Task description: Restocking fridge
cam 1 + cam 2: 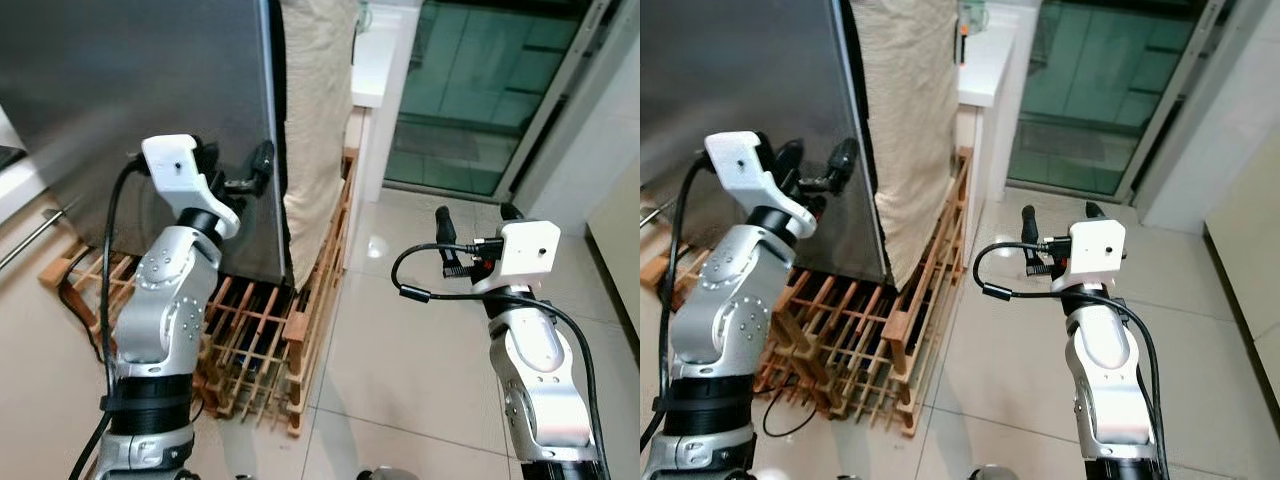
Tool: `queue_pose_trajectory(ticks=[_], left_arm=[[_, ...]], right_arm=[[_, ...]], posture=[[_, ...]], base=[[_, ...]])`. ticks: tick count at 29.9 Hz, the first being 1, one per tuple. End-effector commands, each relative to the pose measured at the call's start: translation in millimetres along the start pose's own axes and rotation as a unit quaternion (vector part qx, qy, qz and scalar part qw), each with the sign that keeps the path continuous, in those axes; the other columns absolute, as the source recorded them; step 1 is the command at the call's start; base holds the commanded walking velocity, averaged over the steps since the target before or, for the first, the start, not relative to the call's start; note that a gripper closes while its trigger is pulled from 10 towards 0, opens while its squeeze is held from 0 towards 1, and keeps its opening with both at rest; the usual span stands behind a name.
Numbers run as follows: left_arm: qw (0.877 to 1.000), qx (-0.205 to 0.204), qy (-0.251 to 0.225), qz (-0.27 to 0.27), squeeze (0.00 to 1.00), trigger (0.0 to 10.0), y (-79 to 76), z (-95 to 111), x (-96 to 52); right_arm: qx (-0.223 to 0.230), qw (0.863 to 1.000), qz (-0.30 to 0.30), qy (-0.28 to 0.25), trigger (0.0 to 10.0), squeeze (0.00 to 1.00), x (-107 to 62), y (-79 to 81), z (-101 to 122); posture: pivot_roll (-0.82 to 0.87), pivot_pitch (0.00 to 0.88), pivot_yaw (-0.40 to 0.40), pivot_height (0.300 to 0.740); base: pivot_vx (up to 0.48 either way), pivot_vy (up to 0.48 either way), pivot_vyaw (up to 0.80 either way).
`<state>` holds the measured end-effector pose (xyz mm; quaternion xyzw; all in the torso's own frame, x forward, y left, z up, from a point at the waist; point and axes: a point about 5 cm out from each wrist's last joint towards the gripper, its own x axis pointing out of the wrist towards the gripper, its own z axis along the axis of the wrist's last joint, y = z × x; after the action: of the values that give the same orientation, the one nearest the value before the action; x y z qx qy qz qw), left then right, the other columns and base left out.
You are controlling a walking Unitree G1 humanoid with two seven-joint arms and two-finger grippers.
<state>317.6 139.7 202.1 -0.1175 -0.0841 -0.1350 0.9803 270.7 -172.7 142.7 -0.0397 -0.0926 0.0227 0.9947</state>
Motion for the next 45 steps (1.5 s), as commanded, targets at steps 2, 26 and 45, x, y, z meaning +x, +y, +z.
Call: queue_pose_trajectory(ticks=[2, 26, 45], left_arm=[[1.0, 0.0, 0.006, -0.022, 0.0, 10.0, -7.2, 1.0, 2.7], [0.996, -0.082, 0.038, 0.015, 0.0, 10.0, -13.5, 0.7, 47.0], [0.94, -0.036, 0.028, -0.337, 0.0, 10.0, -154.7, 3.6, 72.7]], right_arm=[[-0.002, 1.0, -0.005, -0.005, 10.0, 0.0, 1.9, -1.4, 1.0], [0.0, 1.0, -0.001, -0.017, 10.0, 0.0, 11.1, 4.4, 2.3], [-0.01, 0.999, -0.006, -0.032, 10.0, 0.0, 18.6, 2.3, 8.0]], posture=[[-0.18, 0.0, 0.015, 0.74], [-0.2, 0.0, 0.023, 0.74], [-0.27, 0.0, 0.038, 0.74]], base=[[0.0, 0.0, 0.0], [0.0, 0.0, 0.0], [0.0, 0.0, 0.0]])
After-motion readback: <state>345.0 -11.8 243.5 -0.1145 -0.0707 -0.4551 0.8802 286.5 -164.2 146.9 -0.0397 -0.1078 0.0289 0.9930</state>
